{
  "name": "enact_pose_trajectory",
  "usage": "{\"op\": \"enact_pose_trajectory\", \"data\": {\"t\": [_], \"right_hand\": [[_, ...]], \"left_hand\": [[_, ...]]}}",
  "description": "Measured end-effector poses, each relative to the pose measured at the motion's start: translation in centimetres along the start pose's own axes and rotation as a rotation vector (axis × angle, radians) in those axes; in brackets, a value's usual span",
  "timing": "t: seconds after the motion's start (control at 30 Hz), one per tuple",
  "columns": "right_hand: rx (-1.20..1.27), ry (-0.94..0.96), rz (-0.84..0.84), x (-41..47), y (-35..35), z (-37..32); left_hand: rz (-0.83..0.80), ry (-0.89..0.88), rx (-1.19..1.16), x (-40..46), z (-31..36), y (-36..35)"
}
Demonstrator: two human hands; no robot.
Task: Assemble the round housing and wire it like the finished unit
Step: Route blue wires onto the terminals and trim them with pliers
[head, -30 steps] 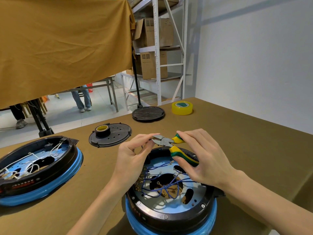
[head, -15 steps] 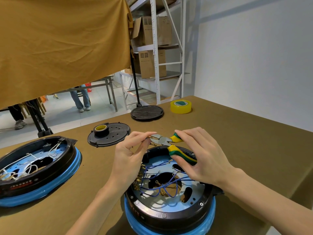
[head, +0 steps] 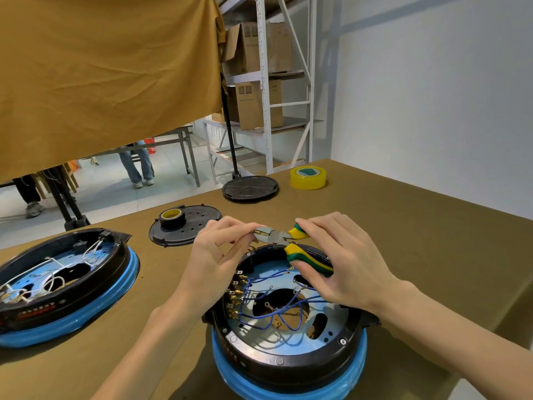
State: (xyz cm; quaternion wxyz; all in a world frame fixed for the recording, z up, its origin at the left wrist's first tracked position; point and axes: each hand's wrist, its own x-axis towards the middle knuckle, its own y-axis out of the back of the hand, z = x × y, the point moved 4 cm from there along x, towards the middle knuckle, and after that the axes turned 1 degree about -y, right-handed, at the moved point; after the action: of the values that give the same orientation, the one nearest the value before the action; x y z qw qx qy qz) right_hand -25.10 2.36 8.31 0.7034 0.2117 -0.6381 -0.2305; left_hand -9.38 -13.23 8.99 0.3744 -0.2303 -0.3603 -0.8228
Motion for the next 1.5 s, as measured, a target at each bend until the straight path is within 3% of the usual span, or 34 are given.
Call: {"op": "enact_pose_trajectory", "data": {"t": [0.83, 1.5], "right_hand": [[0.008, 0.006, -0.049, 0.03, -0.02, -0.08], [0.009, 0.027, -0.058, 0.01, -0.3, 0.06]], "left_hand": [[-0.026, -0.037, 0.154, 0.27, -0.05, 0.51], [-0.046, 0.004, 0.116, 0.23, -0.71, 0.48]]}}
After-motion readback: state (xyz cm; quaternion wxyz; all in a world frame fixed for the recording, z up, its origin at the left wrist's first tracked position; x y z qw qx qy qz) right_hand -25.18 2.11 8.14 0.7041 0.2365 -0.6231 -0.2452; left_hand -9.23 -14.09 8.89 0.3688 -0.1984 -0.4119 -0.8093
